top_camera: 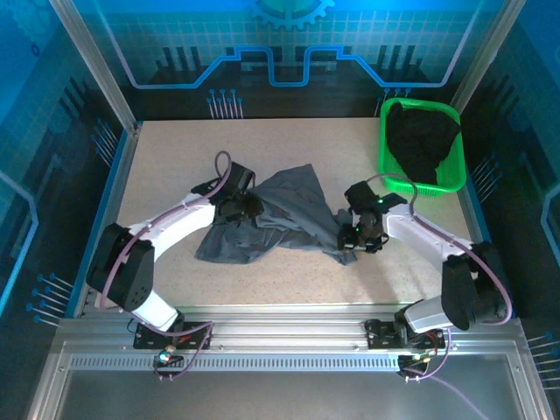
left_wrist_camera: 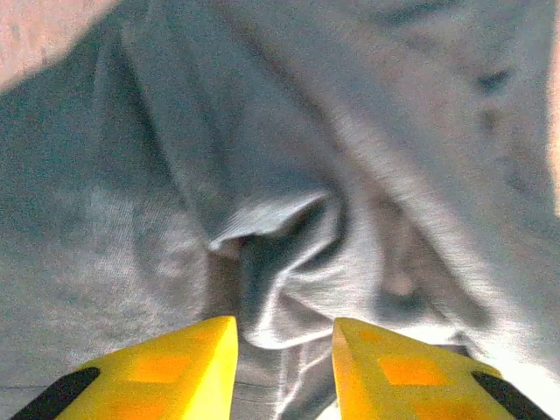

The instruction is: Fold and stack the t-shirts

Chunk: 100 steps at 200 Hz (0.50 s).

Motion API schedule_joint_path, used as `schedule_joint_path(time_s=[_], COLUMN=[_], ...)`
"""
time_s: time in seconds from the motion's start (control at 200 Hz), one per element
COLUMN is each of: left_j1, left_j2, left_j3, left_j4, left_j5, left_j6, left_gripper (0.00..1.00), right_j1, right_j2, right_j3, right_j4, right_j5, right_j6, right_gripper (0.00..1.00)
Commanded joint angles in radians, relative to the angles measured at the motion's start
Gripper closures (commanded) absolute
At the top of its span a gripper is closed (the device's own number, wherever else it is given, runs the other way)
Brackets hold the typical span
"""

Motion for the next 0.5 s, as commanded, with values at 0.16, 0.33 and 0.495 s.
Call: schedule_joint_path(time_s=[0.16,0.33,0.495], left_j1=[0.029,0.027,0.026], left_j2=[0.275,0.514,0.555], left_j3=[0.401,0.613,0.595], left_j4=[-0.107,-0.155,-0.139], left_j5=[-0.03,-0.01,-0.003], left_j6=[0.165,0.323,0.446], left_gripper=[0.51,0.51,0.46], right_j1=[-0.055,-0.049,-0.049], right_j2=[0.096,0.286,0.431], right_j3=[0.104,0.219,0.336], right_j4=[0.138,0.197,0.166], right_j5=[-0.036,-0.068,-0.086], right_j6=[0.075,0.047,0.009], right_gripper=[0.47,0.48,0.53])
